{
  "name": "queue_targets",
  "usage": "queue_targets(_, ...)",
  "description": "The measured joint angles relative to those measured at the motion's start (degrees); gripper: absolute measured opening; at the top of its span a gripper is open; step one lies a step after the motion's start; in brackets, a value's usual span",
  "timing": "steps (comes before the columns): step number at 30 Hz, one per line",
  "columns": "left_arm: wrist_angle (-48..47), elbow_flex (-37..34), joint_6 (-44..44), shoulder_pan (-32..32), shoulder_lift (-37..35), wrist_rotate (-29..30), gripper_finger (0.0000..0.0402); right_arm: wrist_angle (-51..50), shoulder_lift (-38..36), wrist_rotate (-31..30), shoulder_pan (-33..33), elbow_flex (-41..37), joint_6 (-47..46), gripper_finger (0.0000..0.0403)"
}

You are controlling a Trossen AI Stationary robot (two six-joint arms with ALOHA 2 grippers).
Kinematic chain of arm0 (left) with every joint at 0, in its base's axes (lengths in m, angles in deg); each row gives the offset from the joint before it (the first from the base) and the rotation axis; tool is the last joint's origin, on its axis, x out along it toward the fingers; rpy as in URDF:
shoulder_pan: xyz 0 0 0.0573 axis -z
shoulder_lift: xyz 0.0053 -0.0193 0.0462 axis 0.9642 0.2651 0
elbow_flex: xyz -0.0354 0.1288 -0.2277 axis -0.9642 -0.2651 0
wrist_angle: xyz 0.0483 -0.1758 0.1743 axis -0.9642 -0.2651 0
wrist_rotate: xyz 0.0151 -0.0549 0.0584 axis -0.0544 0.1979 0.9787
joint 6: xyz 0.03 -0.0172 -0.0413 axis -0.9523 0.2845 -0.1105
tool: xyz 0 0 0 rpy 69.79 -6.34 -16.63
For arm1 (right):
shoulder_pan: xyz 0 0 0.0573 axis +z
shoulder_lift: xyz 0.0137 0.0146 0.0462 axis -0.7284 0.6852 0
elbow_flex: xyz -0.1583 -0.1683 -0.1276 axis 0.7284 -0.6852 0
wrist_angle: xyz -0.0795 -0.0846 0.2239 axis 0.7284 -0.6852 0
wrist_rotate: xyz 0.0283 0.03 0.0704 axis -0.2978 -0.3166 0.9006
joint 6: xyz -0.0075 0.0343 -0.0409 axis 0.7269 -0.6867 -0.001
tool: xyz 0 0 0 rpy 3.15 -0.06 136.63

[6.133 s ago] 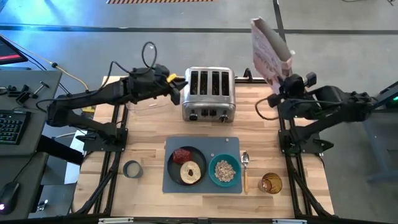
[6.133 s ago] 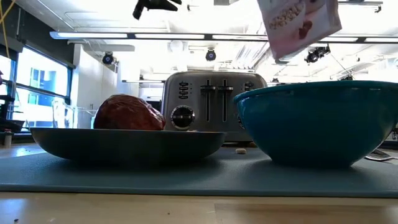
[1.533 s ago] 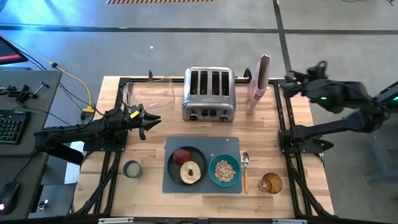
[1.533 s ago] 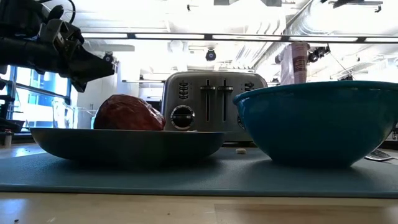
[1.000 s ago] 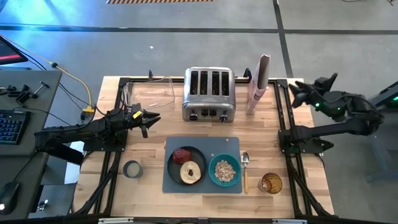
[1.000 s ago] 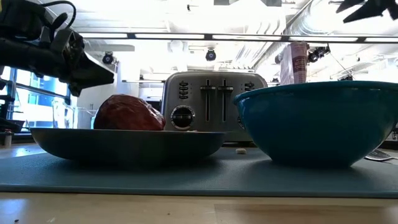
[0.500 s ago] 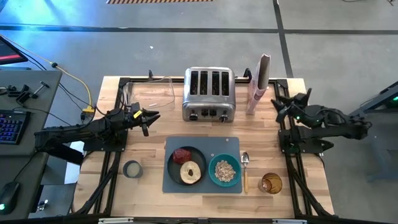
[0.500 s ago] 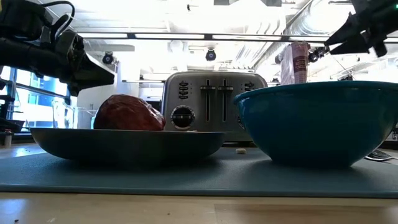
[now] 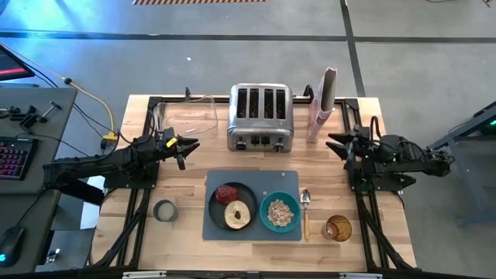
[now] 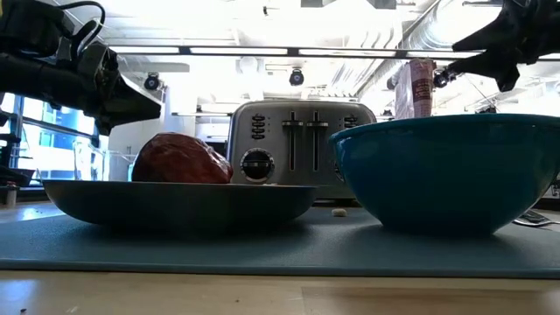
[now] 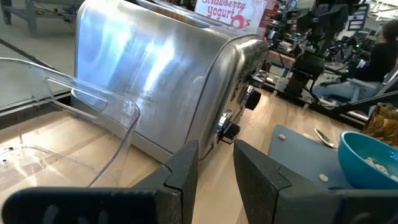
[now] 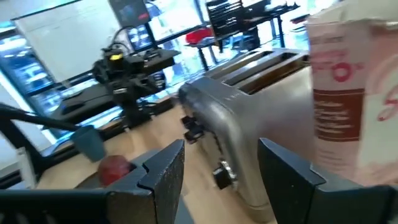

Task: Arrange a breakfast setting
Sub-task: Return to Home Position

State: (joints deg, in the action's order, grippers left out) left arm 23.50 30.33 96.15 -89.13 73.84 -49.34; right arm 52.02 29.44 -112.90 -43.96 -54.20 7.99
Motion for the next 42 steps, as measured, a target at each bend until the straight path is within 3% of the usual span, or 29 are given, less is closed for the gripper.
queue_targets(8,0.02,0.0,0.01,0.0,0.0,0.0,0.009,2.37,-0.37,5.77,0.0,-2.16,0.3,0.0186)
queue_targets(12,0.04,0.0,0.0,0.0,0.0,0.0,0.009,9.72,-0.33,11.42,0.02,-8.25,-1.1,0.0186)
queue_targets(21,0.03,0.0,0.0,0.0,0.0,0.0,0.009,23.8,-0.33,17.52,0.0,-18.51,-0.78,0.0186)
queue_targets(25,0.02,0.0,0.0,0.0,0.0,0.0,0.009,27.67,-0.28,19.04,0.0,-19.95,0.42,0.0186)
queue_targets(42,0.02,0.0,0.01,0.02,0.0,0.0,0.009,27.42,-0.17,19.27,0.0,-19.98,7.58,0.0186)
